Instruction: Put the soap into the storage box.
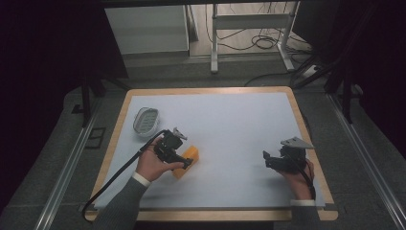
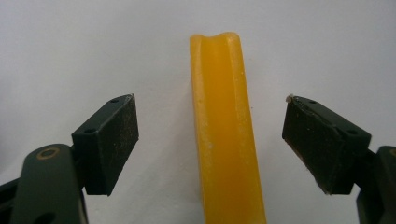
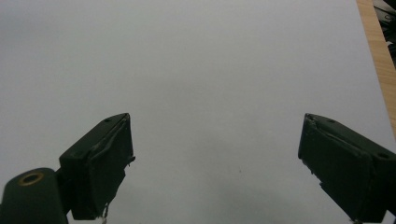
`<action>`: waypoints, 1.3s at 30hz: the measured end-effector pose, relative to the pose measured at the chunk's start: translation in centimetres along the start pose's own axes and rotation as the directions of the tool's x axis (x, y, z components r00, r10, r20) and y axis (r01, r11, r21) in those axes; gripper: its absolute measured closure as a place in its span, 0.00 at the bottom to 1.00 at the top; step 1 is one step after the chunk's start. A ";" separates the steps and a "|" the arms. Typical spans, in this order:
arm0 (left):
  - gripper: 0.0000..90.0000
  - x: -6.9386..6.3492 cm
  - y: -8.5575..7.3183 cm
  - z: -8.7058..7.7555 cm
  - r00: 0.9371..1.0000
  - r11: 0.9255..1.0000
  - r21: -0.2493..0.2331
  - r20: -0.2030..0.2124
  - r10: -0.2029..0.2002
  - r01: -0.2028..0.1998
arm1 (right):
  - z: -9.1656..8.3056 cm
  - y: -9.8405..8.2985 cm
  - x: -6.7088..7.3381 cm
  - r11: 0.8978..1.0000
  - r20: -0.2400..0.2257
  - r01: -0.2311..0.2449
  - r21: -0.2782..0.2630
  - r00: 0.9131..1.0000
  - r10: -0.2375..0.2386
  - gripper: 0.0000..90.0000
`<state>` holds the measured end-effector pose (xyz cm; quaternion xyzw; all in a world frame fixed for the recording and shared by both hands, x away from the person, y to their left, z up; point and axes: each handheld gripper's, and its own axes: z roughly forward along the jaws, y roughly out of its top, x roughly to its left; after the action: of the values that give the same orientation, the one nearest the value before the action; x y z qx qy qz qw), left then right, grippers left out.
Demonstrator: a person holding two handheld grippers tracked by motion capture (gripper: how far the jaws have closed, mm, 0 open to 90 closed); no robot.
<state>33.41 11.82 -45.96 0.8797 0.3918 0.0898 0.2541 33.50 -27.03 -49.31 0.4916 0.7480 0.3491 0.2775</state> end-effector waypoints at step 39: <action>0.68 -0.6 -0.3 3.6 1.000 0.994 0.109 0.000 -0.006 0.006 | 0.1 -0.1 -0.2 1.000 0.022 -0.008 0.008 1.000 0.007 0.11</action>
<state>34.12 10.21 -49.19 0.8910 0.3989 0.0675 0.2061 33.59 -27.20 -49.45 0.4993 0.7444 0.3419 0.2825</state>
